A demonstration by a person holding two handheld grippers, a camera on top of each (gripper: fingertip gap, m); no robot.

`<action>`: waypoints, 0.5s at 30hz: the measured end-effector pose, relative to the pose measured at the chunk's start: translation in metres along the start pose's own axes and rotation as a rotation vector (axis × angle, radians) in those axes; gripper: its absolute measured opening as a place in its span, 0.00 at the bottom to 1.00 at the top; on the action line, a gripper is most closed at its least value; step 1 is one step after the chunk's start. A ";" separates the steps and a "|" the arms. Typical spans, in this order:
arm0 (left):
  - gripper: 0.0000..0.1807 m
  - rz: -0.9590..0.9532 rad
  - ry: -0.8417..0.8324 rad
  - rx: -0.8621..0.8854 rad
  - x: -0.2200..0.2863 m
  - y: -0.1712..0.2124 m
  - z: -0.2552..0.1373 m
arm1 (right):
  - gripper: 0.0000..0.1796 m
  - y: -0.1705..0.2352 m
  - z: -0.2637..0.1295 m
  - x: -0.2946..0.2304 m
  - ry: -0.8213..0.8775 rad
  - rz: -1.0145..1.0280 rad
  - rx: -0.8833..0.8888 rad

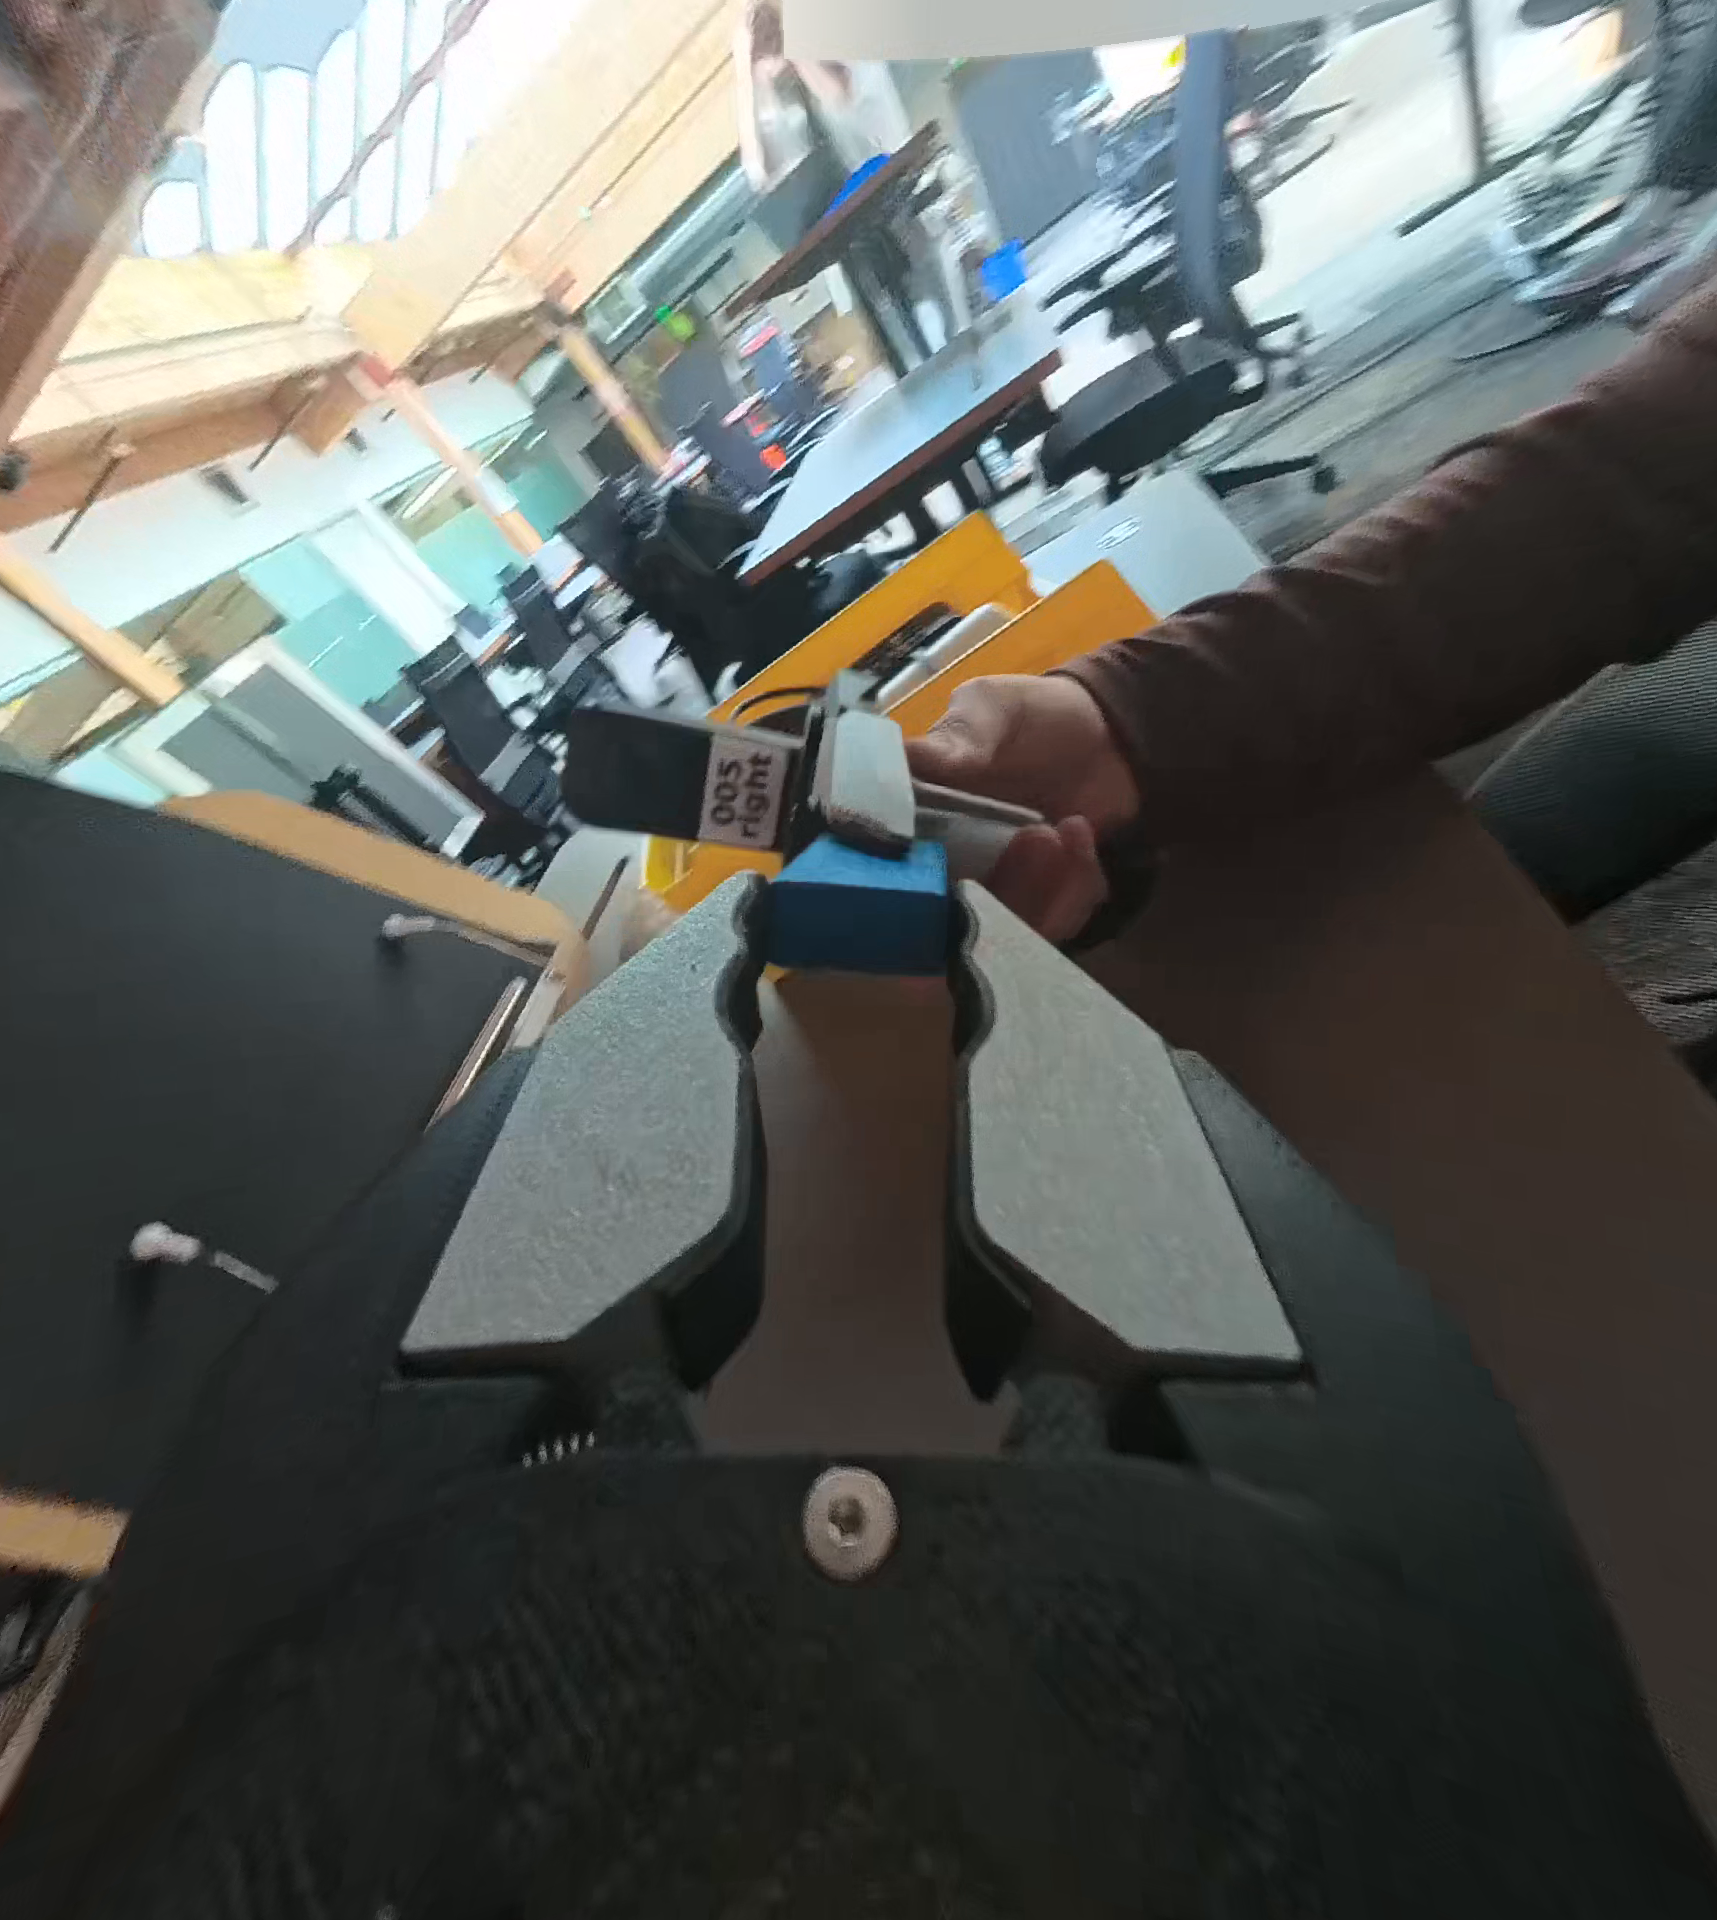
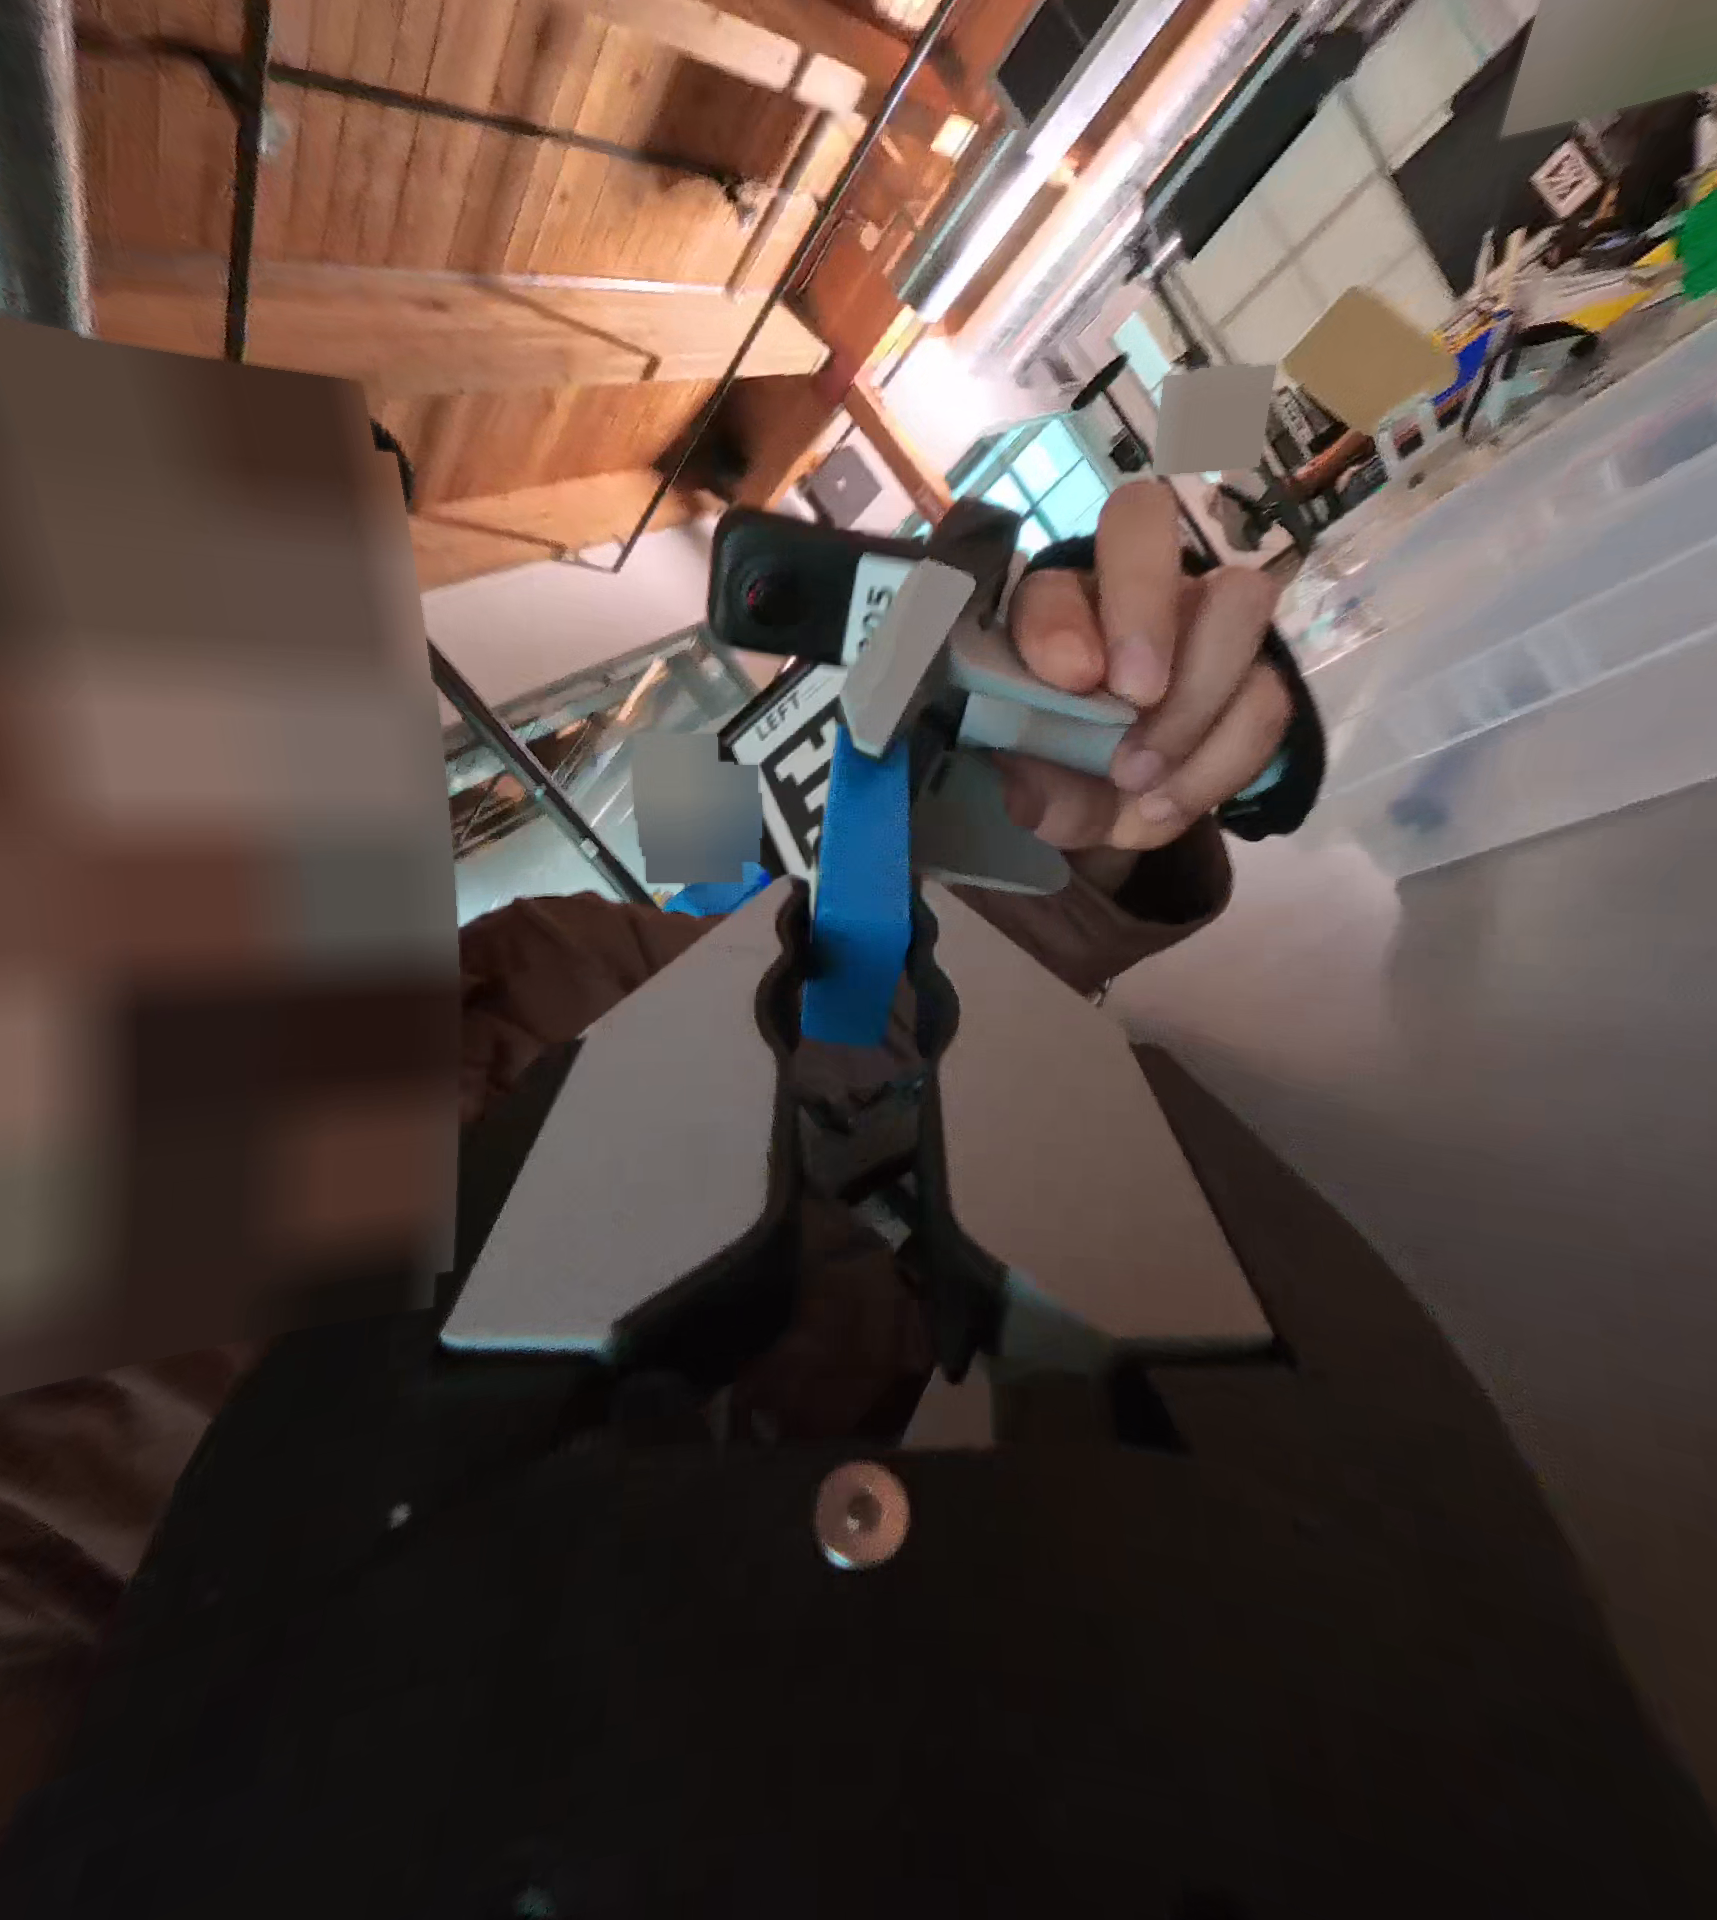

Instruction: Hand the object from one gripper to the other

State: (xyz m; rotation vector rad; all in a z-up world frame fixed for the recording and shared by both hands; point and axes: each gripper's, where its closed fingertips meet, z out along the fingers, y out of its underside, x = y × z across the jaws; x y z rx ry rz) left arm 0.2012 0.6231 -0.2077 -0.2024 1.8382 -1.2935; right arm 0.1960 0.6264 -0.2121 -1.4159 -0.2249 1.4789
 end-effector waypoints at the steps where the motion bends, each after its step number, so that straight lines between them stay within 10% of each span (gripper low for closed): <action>1: 0.17 -0.004 -0.046 -0.032 -0.003 0.008 0.002 | 0.08 -0.004 -0.005 0.005 0.030 -0.007 0.018; 10: 0.25 -0.516 -0.048 -0.114 0.005 0.065 -0.001 | 0.07 0.004 -0.026 0.036 0.703 -0.874 -0.391; 15: 0.23 -0.338 -0.096 -0.255 0.003 0.082 0.001 | 0.07 0.007 -0.026 0.049 0.991 -1.309 -0.650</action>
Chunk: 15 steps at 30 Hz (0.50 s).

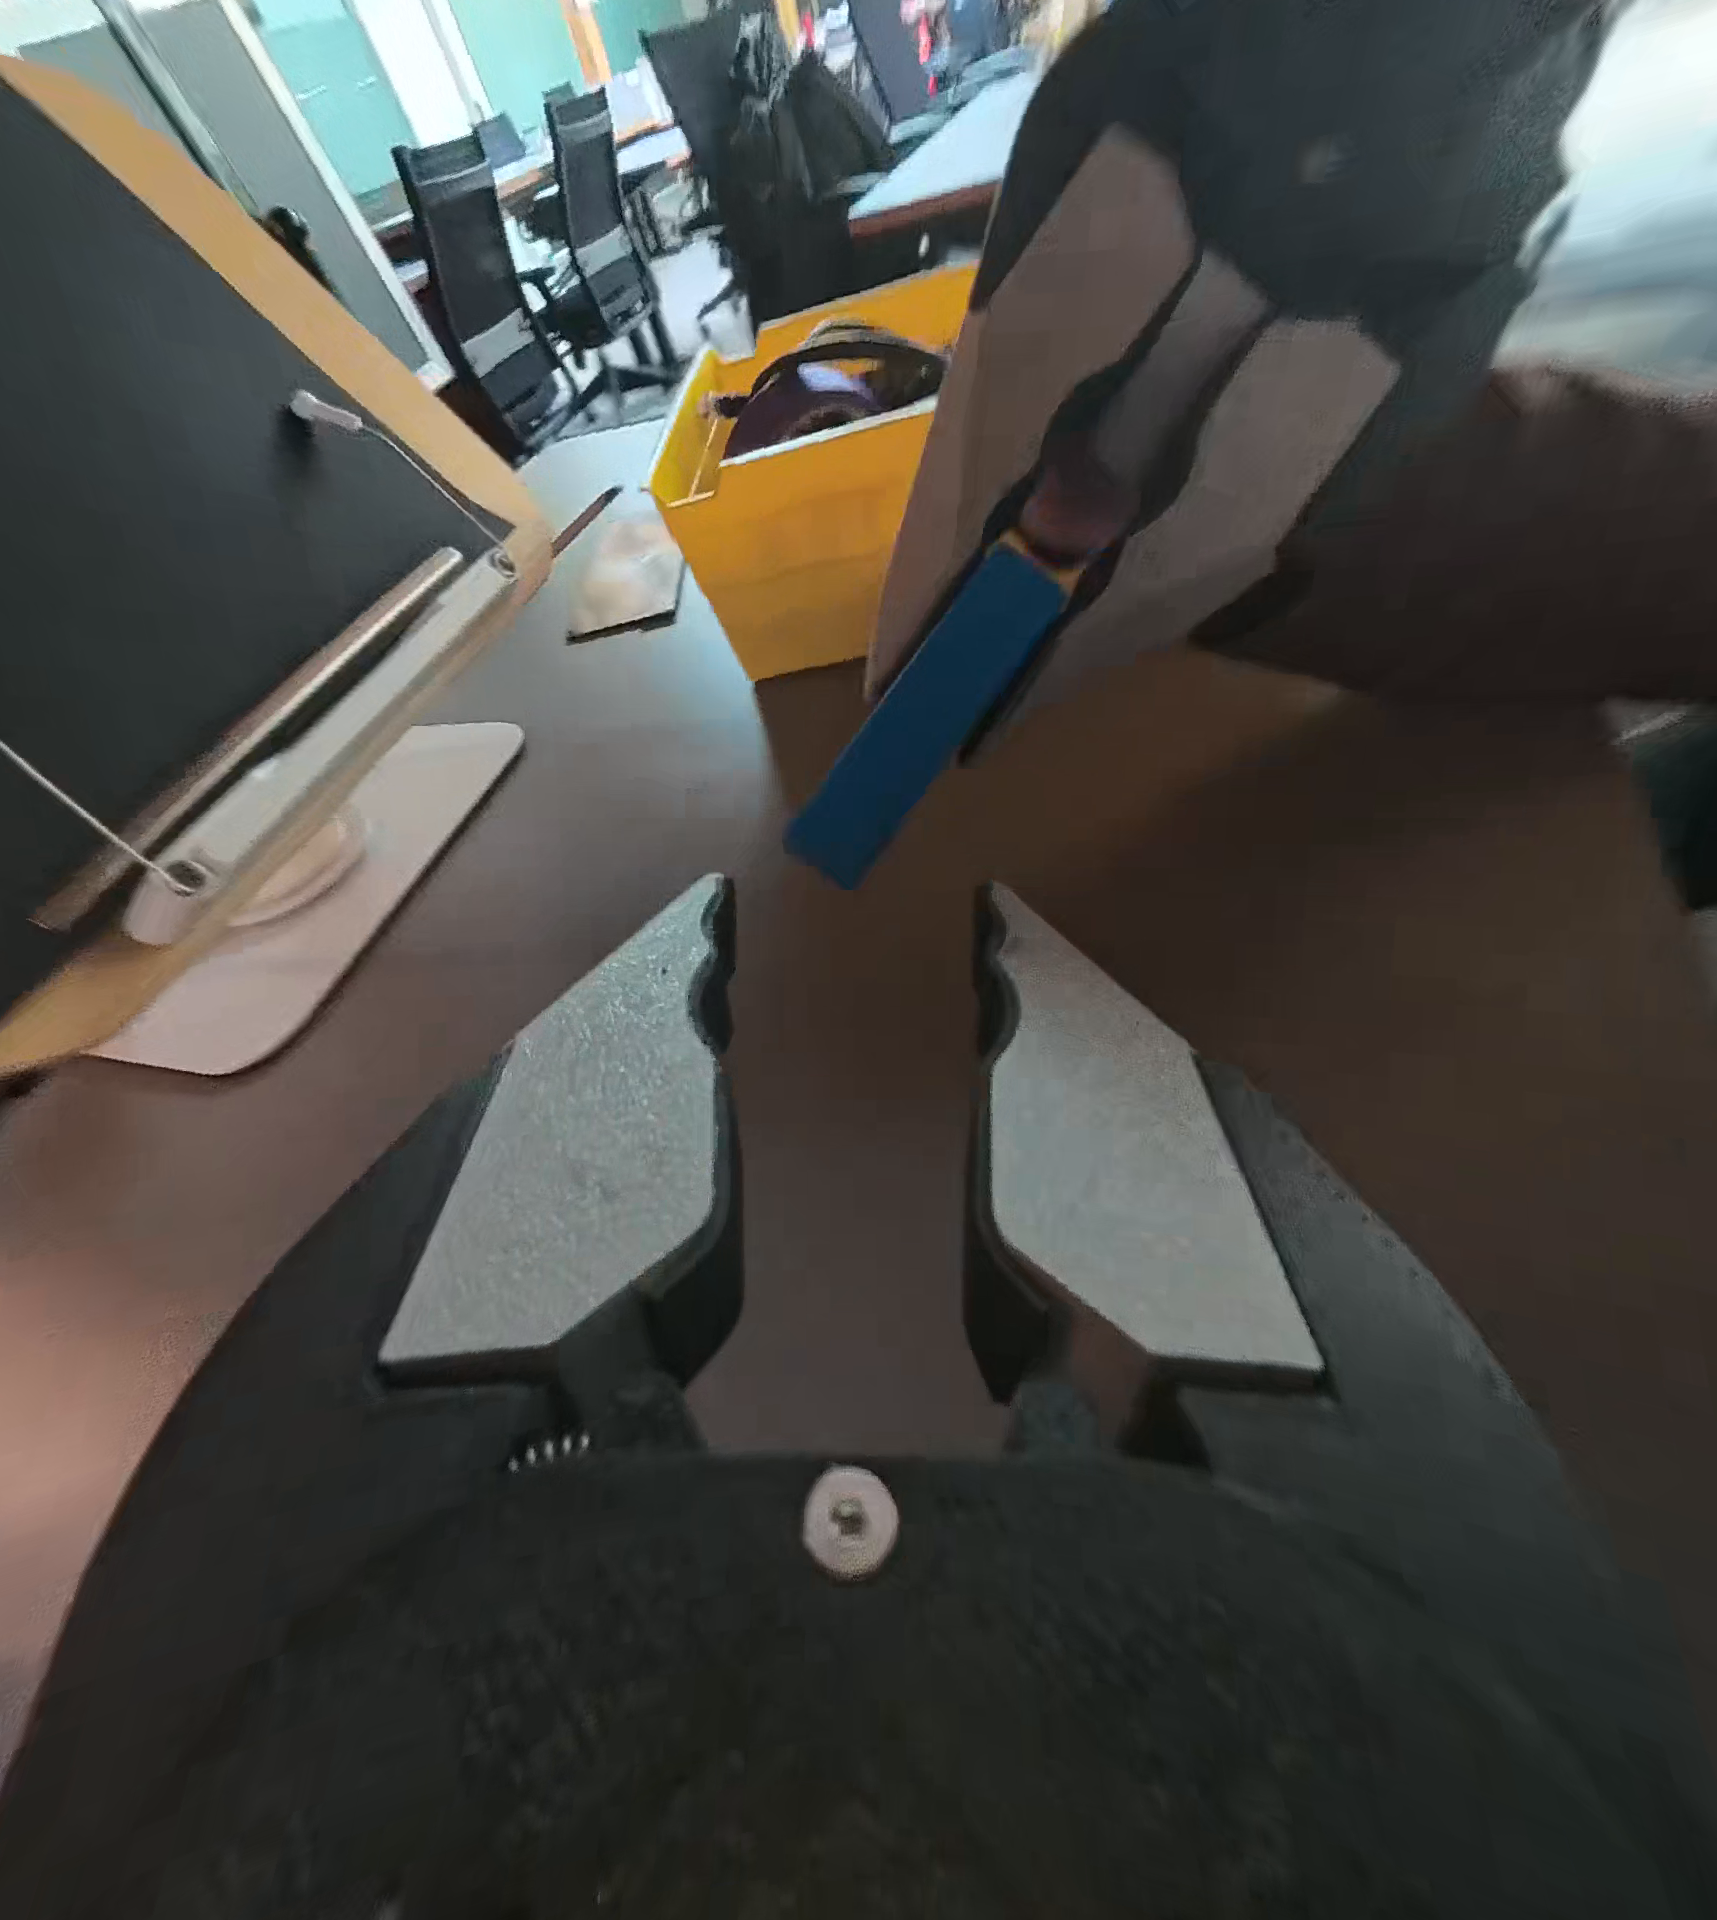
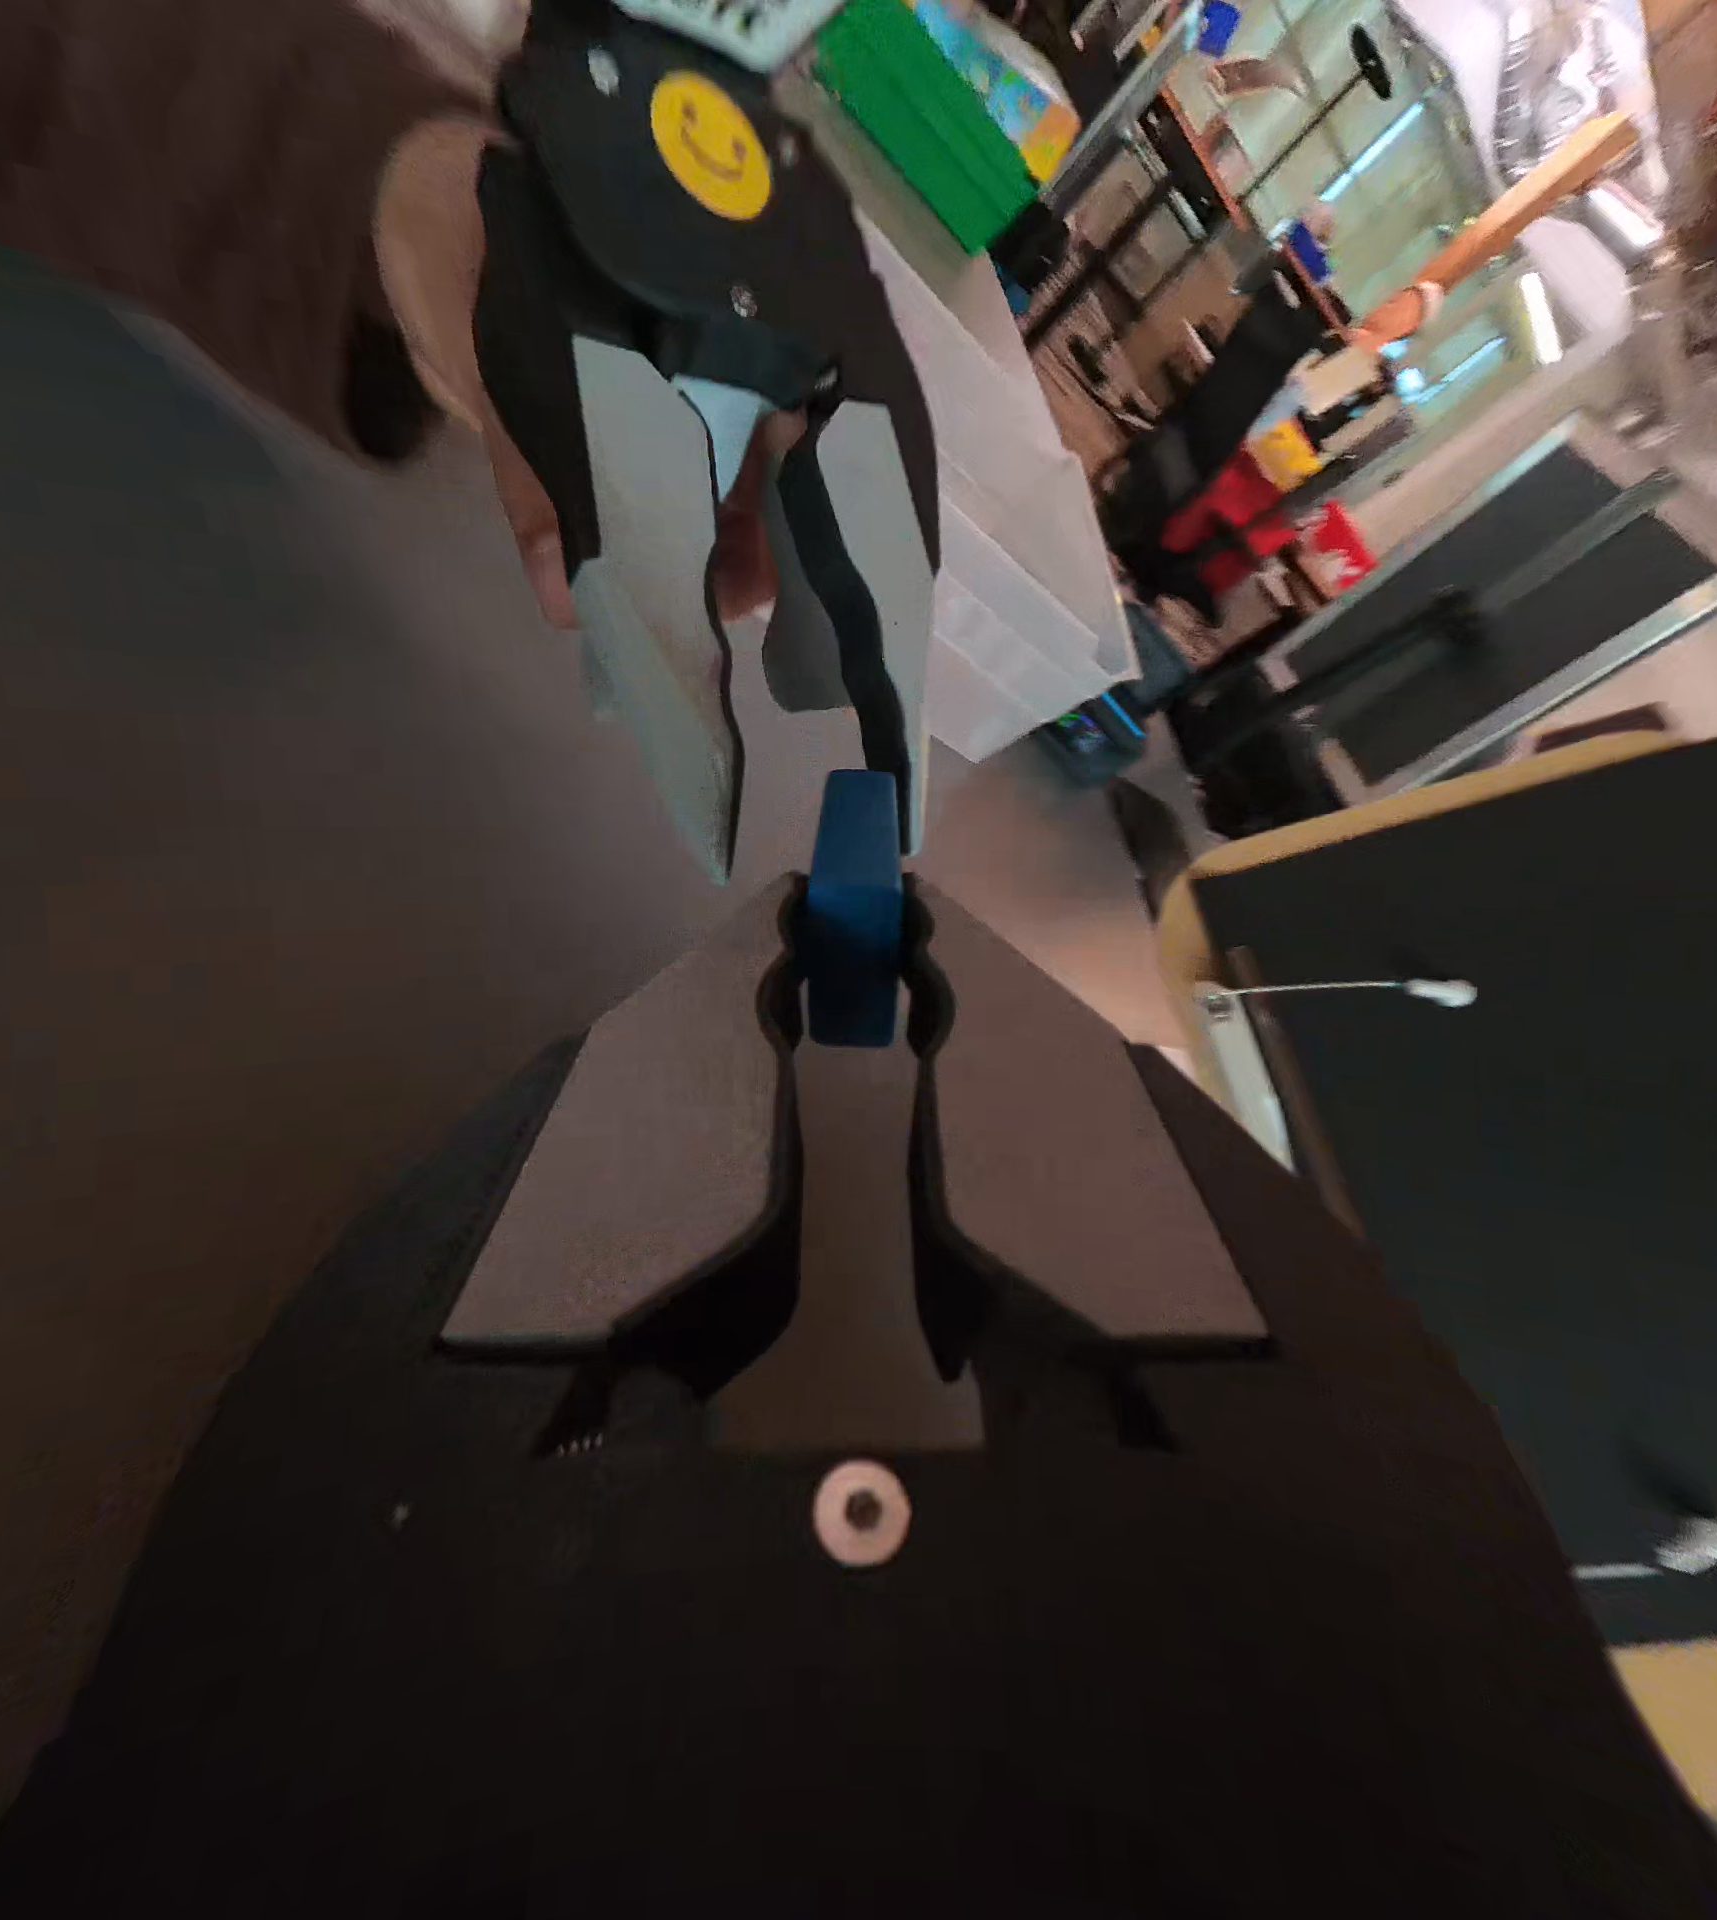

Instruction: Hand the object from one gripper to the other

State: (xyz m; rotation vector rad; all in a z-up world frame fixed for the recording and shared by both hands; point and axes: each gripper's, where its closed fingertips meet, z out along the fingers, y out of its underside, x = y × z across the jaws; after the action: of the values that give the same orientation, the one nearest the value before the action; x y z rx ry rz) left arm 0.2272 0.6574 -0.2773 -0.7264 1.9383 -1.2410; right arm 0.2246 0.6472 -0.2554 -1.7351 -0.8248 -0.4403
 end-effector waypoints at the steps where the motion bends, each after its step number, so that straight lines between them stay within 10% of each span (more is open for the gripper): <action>1: 0.21 0.071 -0.024 -0.031 0.000 0.002 0.003 | 0.07 0.002 0.004 -0.002 0.026 -0.053 -0.042; 8: 0.08 0.663 -0.182 -0.214 -0.011 0.016 0.011 | 0.08 0.013 0.019 -0.013 0.065 -0.152 -0.152; 15: 0.07 1.506 -0.410 -0.286 -0.032 -0.019 -0.007 | 0.28 -0.013 -0.008 -0.002 -0.292 0.595 0.199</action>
State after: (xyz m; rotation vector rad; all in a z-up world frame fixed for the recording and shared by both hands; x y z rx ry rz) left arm 0.2423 0.6784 -0.2495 0.3962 1.6022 0.1168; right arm 0.2150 0.6407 -0.2450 -1.7766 -0.4914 0.2902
